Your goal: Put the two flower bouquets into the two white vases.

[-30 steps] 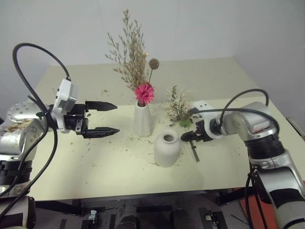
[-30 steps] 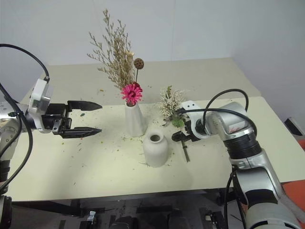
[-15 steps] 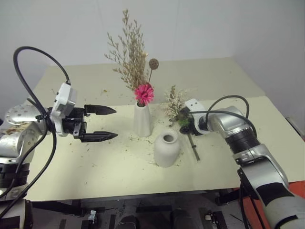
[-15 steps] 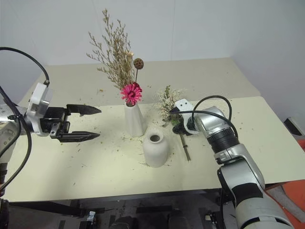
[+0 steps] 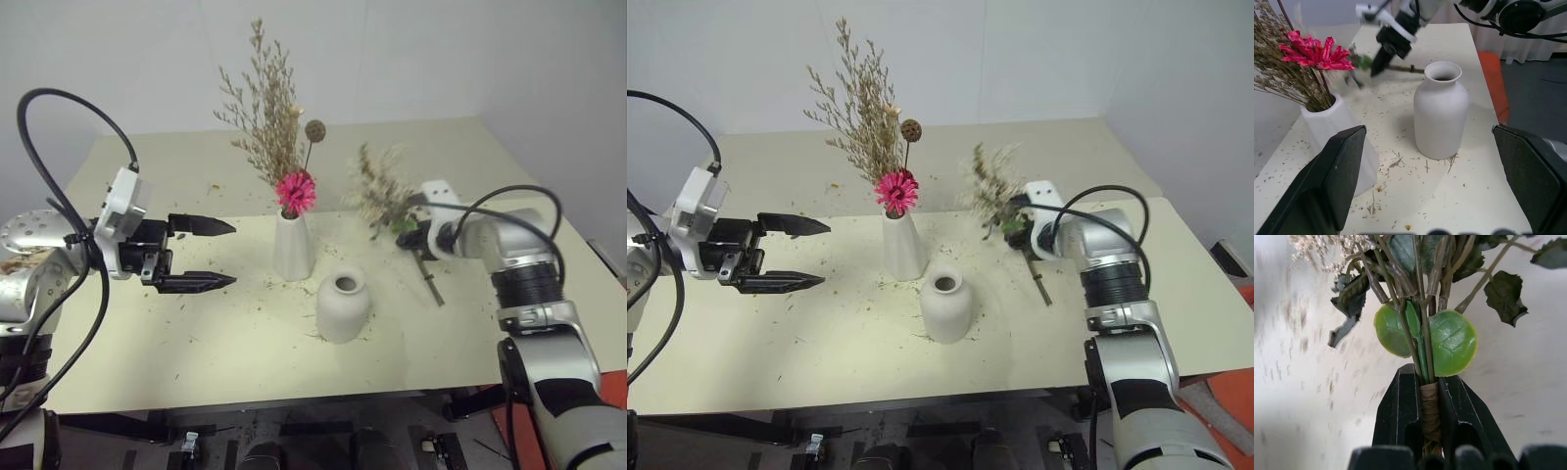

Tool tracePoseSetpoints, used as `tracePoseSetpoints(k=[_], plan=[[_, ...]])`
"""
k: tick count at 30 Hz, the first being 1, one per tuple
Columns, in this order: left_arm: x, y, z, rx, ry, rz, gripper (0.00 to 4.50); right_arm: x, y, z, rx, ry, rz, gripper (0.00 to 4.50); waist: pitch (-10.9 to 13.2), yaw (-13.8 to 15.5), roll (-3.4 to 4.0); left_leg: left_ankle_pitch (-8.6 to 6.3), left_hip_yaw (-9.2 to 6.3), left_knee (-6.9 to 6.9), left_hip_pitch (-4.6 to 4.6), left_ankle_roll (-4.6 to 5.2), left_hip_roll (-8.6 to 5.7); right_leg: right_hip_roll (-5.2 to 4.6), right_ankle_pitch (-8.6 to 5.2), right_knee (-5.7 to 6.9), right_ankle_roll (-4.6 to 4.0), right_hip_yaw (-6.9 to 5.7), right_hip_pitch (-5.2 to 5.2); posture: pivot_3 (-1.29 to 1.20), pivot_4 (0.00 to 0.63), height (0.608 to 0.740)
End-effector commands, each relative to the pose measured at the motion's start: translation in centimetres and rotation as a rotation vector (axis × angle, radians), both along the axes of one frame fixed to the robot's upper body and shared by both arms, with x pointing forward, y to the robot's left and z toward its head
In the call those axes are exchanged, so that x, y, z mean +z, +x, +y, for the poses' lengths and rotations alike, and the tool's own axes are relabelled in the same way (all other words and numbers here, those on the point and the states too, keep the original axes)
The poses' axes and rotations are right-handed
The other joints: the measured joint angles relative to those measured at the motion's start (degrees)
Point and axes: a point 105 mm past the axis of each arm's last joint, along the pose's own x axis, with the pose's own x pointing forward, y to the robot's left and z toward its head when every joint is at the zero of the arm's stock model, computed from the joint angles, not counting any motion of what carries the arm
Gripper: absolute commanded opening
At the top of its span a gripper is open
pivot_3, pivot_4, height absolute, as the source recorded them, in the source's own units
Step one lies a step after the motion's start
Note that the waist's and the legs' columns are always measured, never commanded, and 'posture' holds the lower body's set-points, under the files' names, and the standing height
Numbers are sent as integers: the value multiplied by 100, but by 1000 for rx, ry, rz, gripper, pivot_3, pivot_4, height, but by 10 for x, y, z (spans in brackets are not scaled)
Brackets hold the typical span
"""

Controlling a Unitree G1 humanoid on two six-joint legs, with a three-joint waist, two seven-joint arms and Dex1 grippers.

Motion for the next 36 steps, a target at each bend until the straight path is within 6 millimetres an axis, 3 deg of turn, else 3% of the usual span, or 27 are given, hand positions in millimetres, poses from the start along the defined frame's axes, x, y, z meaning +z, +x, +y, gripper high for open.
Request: tracePoseSetpoints(k=[1,3,8,11,14,20,26,36], plan=[[8,-4,-2,-34,-10,-24,4500,57,-9,-7,-24,111,-377,226,0,4,0,-1,-1,1,0,1,2,1,0,0,0,-2,1,0,150,740],[7,-6,-4,-55,-14,-14,4500,68,-18,-7,-18,215,-448,226,0,-16,0,-1,-1,0,0,1,3,1,0,7,1,-2,3,0,150,740],[5,-4,-4,-66,-12,0,4500,115,-57,9,210,513,-651,226,0,-13,0,-1,16,2,6,1,5,3,2,40,3,12,-2,0,150,740],[5,-3,-5,-78,-16,2,4500,139,-85,25,373,600,-734,226,0,-8,0,-1,16,2,9,1,6,3,1,39,3,11,1,0,150,740],[6,-3,-8,-93,-33,8,4500,150,-107,42,509,638,-758,226,0,-18,1,-1,16,2,9,2,6,3,1,37,3,11,1,0,150,740],[4,-4,-11,-108,-34,16,4500,137,-129,74,687,641,-703,226,0,-11,1,-1,15,3,11,2,9,4,1,38,3,8,4,0,150,740],[5,-2,-13,-111,-37,14,4500,132,-129,98,741,655,-689,226,0,-10,1,-1,16,5,11,2,9,6,1,39,3,8,2,0,150,740],[4,-2,-13,-101,-37,14,4500,117,-123,119,767,693,-636,226,0,-10,1,-1,15,5,10,2,8,5,1,39,3,9,0,0,150,740]])
